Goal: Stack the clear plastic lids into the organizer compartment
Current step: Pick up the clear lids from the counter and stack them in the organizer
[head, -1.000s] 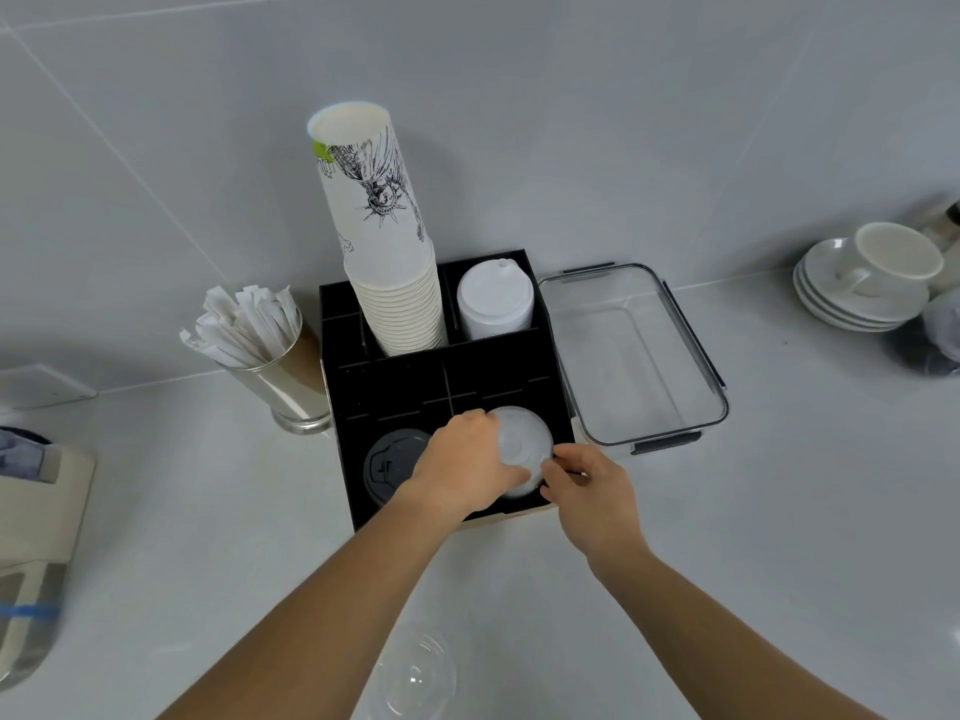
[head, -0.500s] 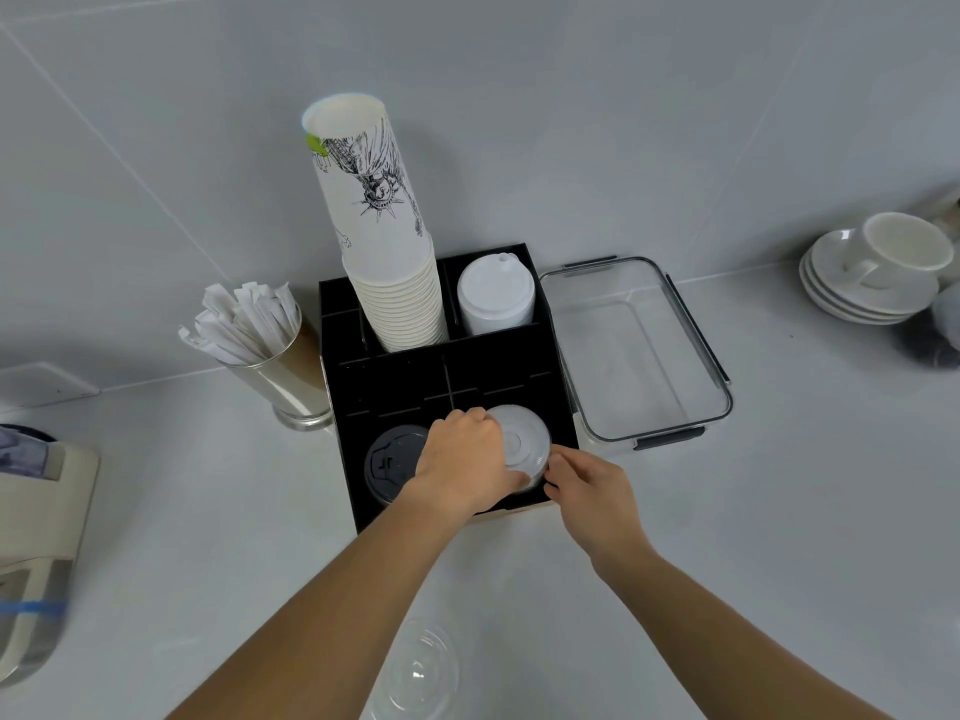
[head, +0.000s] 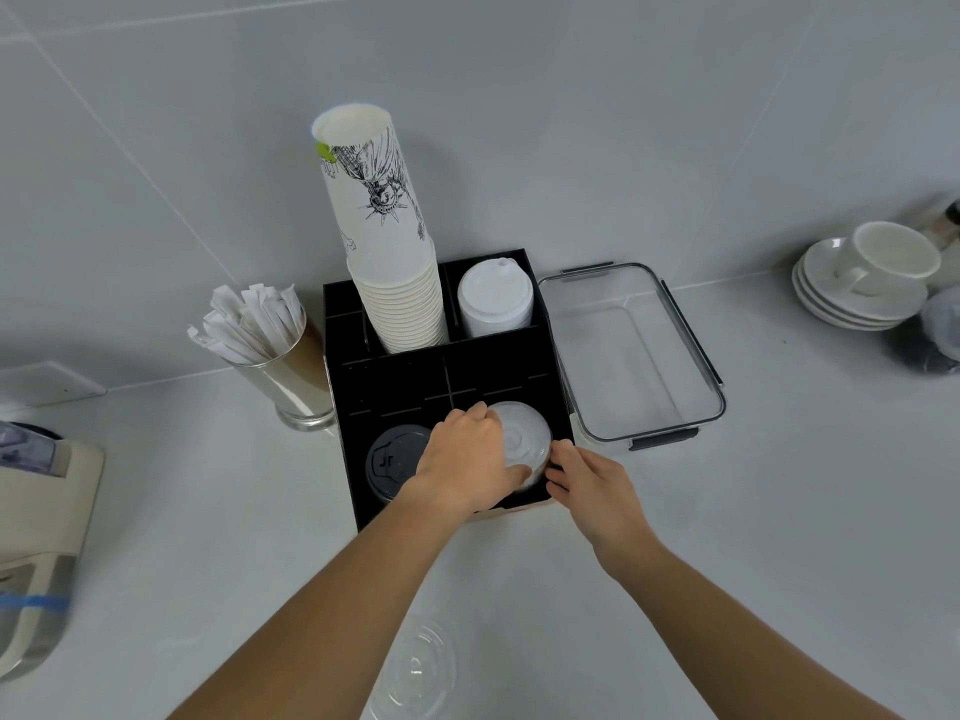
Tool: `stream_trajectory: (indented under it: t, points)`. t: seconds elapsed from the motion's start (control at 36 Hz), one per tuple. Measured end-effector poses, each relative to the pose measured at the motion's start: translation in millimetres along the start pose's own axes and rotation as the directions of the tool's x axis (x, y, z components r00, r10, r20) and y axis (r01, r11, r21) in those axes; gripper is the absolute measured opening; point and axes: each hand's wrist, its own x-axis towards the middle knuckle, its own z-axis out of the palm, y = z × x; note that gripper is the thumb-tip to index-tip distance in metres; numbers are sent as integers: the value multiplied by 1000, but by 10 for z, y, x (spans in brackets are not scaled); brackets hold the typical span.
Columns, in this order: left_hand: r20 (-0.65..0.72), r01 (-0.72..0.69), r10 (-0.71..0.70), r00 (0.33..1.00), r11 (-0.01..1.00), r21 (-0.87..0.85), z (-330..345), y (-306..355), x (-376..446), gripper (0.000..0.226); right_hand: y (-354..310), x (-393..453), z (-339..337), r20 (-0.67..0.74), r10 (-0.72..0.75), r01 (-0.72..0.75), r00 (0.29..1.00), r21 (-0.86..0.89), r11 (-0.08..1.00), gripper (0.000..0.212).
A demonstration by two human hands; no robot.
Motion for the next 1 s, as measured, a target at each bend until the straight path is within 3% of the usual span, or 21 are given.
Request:
stream_trajectory:
  t: [0.19, 0.33, 0.44, 0.56, 0.72, 0.83, 1.0]
  points:
    - [-29, -6, 5, 1000, 999, -36, -98, 22, -115, 51, -93, -108, -47, -32, -44, 44, 999, 25, 999, 38]
    - [-105, 21, -57, 993, 950, -311, -80, -65, -369, 61, -102, -188, -115, -25, -91, 91, 996, 18, 996, 22]
    - [-160, 63, -193, 968, 806, -589, -15, -153, -671, 52, -69, -264, -146, -23, -96, 96, 995, -4, 995, 26]
    - [-105, 127, -316, 943, 633, -764, 82, -290, -1005, 33, -3, -357, -133, 11, -58, 59, 998, -49, 997, 31]
    - [26, 279, -469, 883, 479, -832, 285, -586, -1546, 14, 167, -497, 2, 120, 21, -2, 993, -155, 988, 26]
    - [105, 376, -580, 808, 371, -849, 507, -776, -1881, 12, 327, -581, 155, 179, 95, -47, 979, -255, 966, 20]
    - [197, 409, -674, 712, 169, -897, 841, -942, -2260, 8, 519, -676, 350, 267, 166, -48, 949, -398, 916, 15]
